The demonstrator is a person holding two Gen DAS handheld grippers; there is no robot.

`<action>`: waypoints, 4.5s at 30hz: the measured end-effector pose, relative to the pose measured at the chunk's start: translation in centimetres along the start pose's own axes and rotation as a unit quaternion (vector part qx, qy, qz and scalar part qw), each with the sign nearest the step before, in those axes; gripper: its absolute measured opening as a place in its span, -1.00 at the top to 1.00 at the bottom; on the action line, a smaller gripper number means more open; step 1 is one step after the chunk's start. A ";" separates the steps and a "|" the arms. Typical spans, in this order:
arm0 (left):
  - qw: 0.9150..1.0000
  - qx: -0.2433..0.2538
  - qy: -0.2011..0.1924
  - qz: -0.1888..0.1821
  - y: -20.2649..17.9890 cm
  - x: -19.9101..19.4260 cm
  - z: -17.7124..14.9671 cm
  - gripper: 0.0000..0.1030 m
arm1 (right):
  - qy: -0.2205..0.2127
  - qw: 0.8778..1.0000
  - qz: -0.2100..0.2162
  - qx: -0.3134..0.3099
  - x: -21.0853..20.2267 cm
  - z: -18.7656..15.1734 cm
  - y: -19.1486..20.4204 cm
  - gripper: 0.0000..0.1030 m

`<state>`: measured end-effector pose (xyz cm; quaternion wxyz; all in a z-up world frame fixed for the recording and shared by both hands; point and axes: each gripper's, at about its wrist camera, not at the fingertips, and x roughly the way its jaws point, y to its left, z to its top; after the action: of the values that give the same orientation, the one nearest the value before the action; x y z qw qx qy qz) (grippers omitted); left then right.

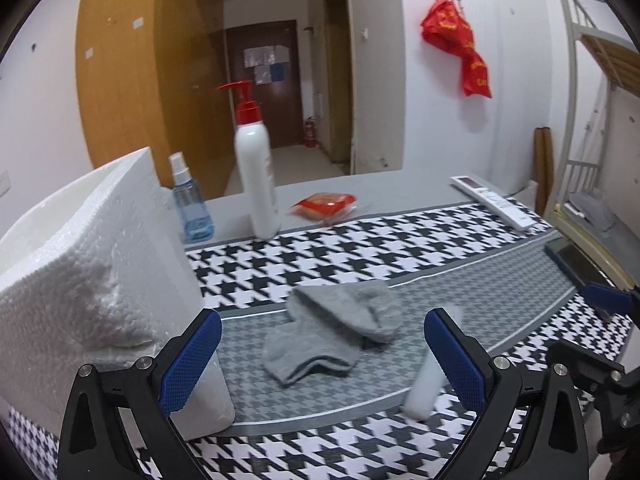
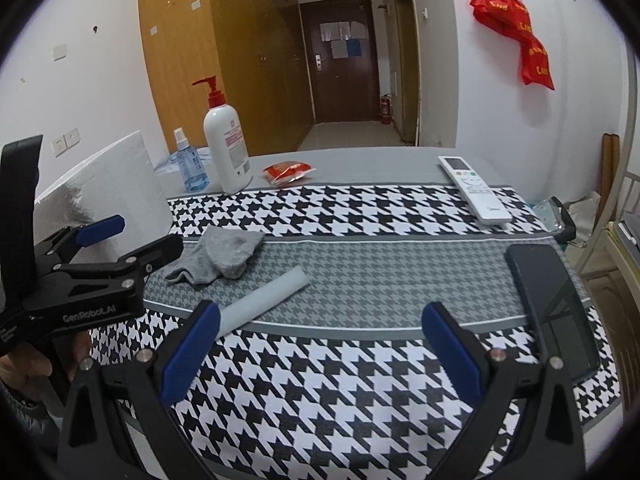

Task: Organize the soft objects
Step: 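Move the left tool down over the grey sock while the right tool approaches the white roll, then close the left tool on the grey sock while the right tool grasps the white roll, then lift the grey sock with the left tool while the right tool lifts the white roll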

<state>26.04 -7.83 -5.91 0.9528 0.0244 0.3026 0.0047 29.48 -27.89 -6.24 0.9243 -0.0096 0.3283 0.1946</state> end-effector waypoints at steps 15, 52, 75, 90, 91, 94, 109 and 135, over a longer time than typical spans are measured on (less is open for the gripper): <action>0.999 0.006 0.032 0.008 0.2 2.6 0.0 -0.80 | 0.014 1.000 0.012 -0.011 1.6 0.4 0.5 -0.98; 0.991 -0.022 0.128 -0.033 1.4 8.1 -0.7 0.10 | 0.076 0.996 0.034 -0.030 6.7 0.3 4.0 -0.98; 0.994 -0.023 0.072 -0.073 2.0 6.1 -0.9 0.68 | 0.097 0.995 -0.013 -0.008 7.2 -0.8 5.5 -0.98; 0.997 -0.023 0.021 -0.077 3.3 2.9 -1.3 0.67 | 0.109 0.993 -0.043 0.002 7.9 -0.8 7.1 -0.40; 0.997 -0.024 0.019 -0.077 3.4 2.8 -1.3 0.67 | 0.110 0.993 -0.046 0.003 7.9 -0.8 7.2 -0.37; 0.997 -0.023 0.004 -0.080 3.6 2.0 -1.3 0.68 | 0.111 0.993 -0.040 -0.001 7.9 -0.8 7.8 -0.10; 0.994 -0.015 -0.022 -0.109 4.4 -0.2 -2.3 0.68 | 0.085 0.996 -0.027 0.008 6.5 -1.3 8.2 0.39; 0.993 -0.014 -0.074 -0.091 5.9 -6.2 -1.8 0.68 | 0.018 0.999 -0.008 0.027 0.2 -0.4 7.7 0.43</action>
<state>20.00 -2.03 -3.52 0.9693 -0.0162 0.2323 -0.0793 26.56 -20.76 -5.89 0.9195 0.0089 0.3502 0.1786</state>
